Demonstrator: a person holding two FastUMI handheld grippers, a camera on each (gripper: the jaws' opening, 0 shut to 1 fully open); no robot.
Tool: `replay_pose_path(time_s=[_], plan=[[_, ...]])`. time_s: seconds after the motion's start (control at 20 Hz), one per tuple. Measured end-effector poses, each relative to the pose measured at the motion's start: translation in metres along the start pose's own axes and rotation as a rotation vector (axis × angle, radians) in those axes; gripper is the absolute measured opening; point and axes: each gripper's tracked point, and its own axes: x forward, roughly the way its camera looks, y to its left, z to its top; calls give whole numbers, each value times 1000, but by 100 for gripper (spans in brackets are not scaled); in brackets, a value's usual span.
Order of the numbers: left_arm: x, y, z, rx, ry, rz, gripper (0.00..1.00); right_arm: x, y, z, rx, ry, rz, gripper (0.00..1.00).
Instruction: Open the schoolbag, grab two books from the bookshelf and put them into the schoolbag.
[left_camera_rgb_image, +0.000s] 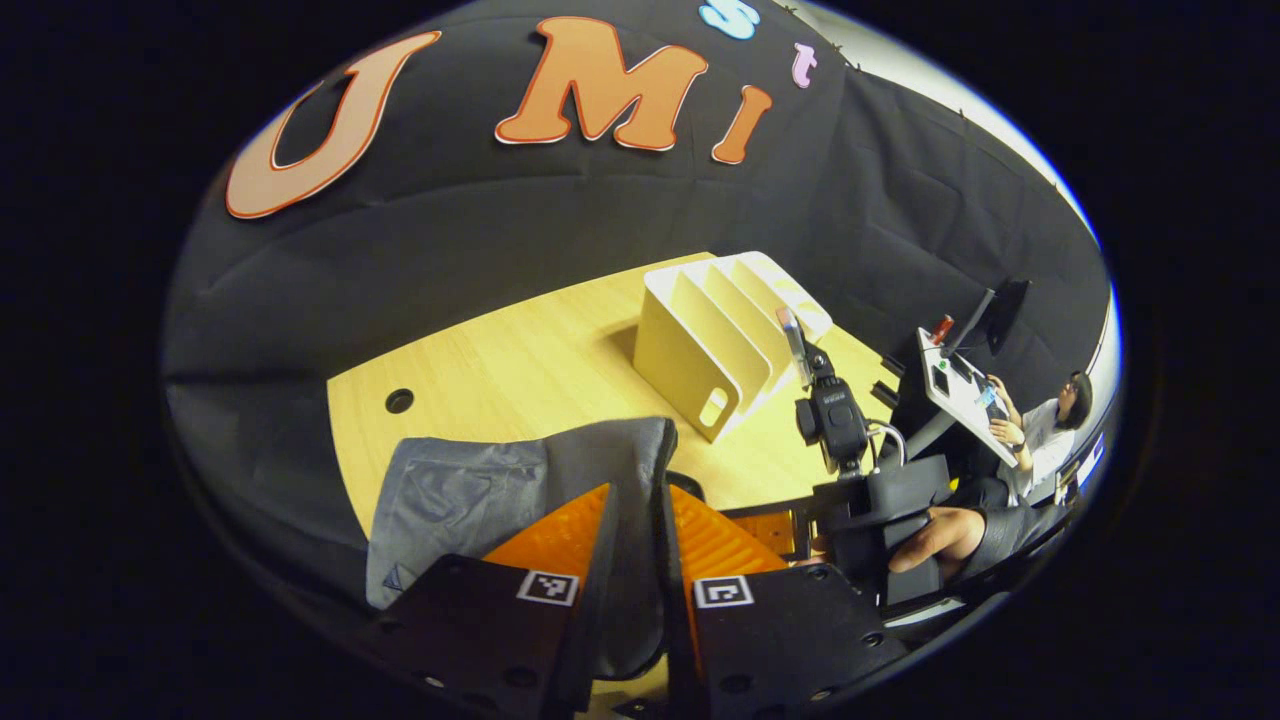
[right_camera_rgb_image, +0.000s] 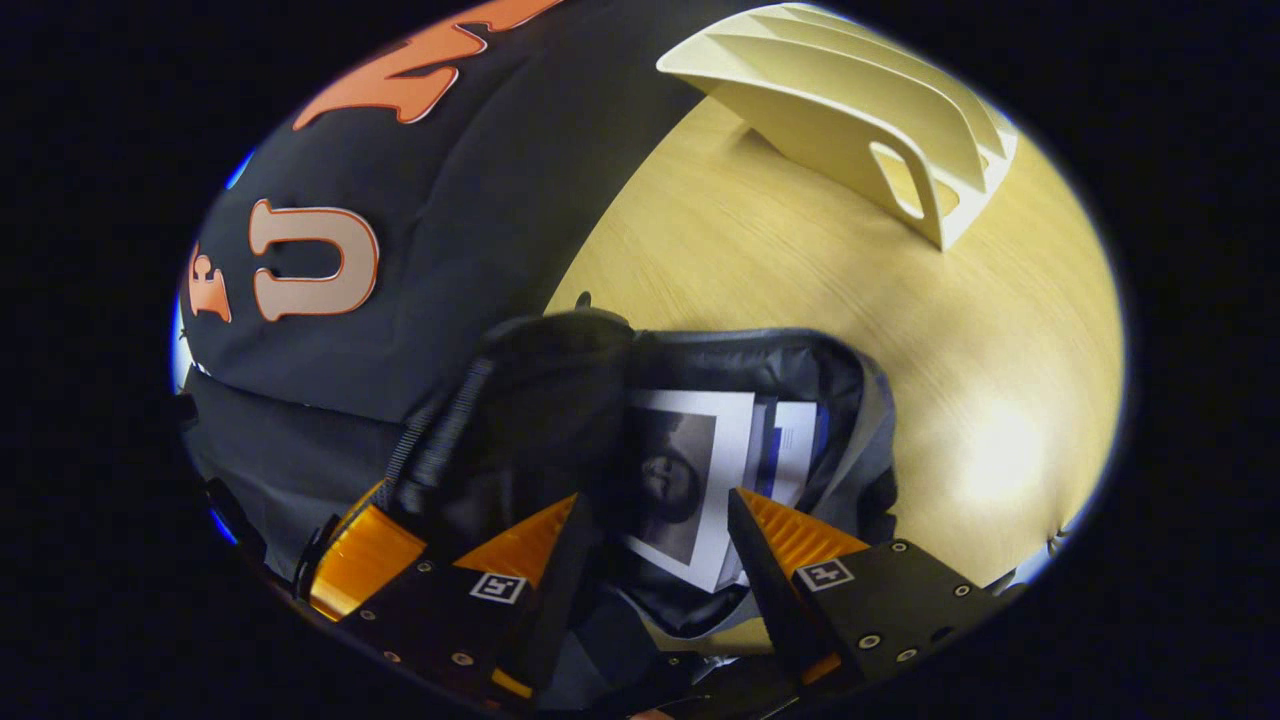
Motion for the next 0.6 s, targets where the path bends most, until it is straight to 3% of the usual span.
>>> replay_pose_path(time_s=[0.1,0.2,0.25,0.3,0.35,0.6], plan=[[9,-6,3,0,-11,14,41,-14,-14,12,-62,-9,-39,86],[18,-17,3,-24,-12,29,60,-30,-27,25,-110,-13,-67,88],[22,-21,3,-43,-14,40,76,-38,-33,33,-131,-16,-75,88],[25,-26,4,-59,-17,53,76,-45,-40,43,-151,-24,-89,89],[29,-30,6,-72,-22,71,87,-54,-48,55,-171,-45,-101,89],[42,-54,29,-99,-65,167,96,-98,-66,112,-275,-142,-129,93]])
